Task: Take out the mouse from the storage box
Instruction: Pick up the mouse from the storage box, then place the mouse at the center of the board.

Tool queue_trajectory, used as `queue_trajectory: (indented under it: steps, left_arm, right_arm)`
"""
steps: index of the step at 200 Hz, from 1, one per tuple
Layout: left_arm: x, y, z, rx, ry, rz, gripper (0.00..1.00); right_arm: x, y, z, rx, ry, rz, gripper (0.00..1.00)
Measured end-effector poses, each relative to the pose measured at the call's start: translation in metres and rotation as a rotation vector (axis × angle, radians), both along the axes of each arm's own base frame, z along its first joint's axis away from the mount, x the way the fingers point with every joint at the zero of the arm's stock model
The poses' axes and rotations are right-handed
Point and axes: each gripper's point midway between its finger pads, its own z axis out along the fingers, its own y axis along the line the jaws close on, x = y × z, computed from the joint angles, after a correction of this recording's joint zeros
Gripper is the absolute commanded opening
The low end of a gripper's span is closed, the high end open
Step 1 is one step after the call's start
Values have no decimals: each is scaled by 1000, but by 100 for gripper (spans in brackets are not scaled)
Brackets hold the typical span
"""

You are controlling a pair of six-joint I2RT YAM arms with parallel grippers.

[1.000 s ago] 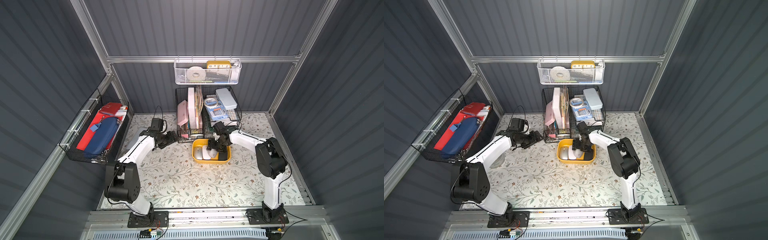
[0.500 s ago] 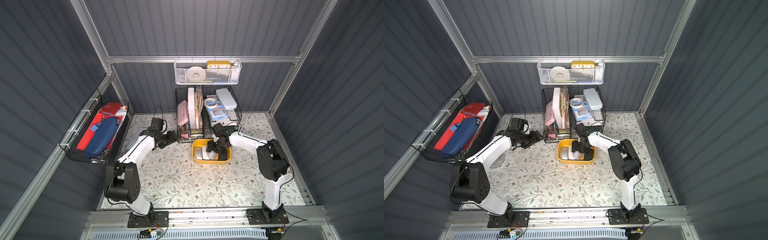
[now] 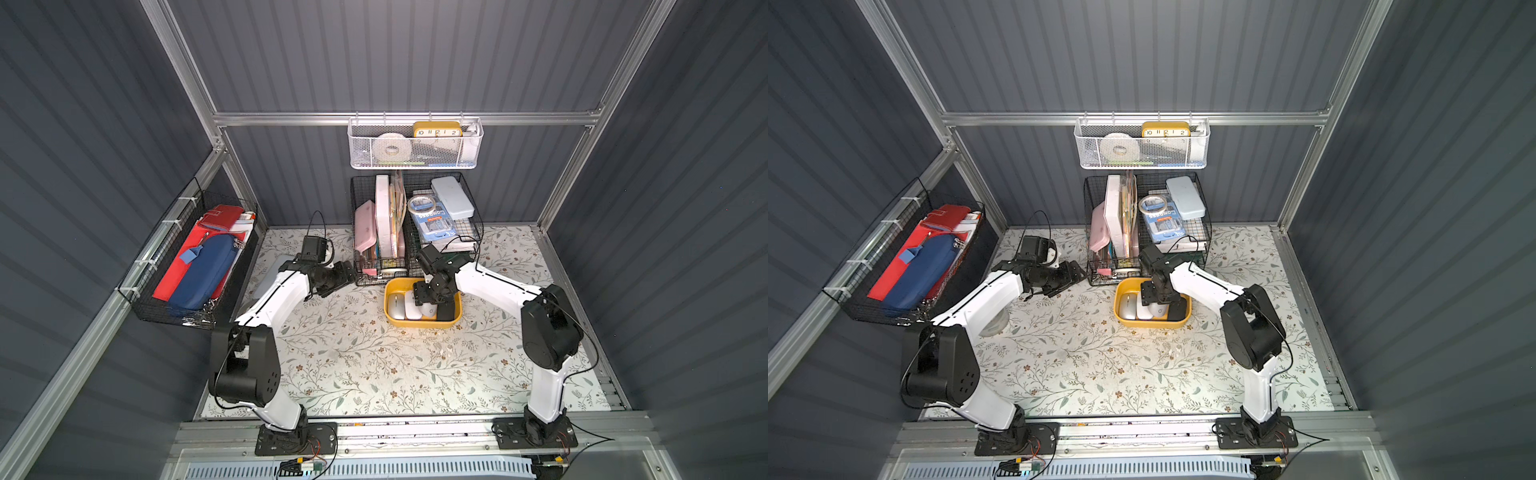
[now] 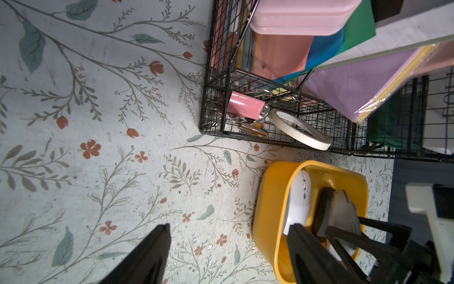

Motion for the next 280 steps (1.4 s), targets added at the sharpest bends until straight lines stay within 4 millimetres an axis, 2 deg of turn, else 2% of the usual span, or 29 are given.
queue_trajectory:
  steps: [25,62,101,126,155,176,243,280]
  left_arm:
    - [1,-1,1,-4,-3,0,80]
    - [1,-4,2,-7,-8,-6,80]
    - [1,-5,2,-11,-11,-7,80]
    - [2,-6,3,-12,-15,-8,80]
    - [1,-7,5,-14,-20,-12,80]
    - [1,-8,6,-15,-24,-13,80]
    - [-6,-10,4,-20,-16,-14,80]
    - [-11,-9,-2,-20,2,-11,80]
  right_arm:
    - [0,-10,21,-25,-49,-6,46]
    - [-10,-34,34,-99,-68,-34,46]
    - [-43,-77,45,-172,-55,-133,46]
    - [-75,-107,45,-185,-19,-220,46]
    - [-113,-130,34,-189,35,-303,47]
    - [-130,-142,20,-211,76,-351,49]
    - [-146,-150,-40,-294,255,-422,49]
    - [-156,-155,-55,-297,272,-437,51]
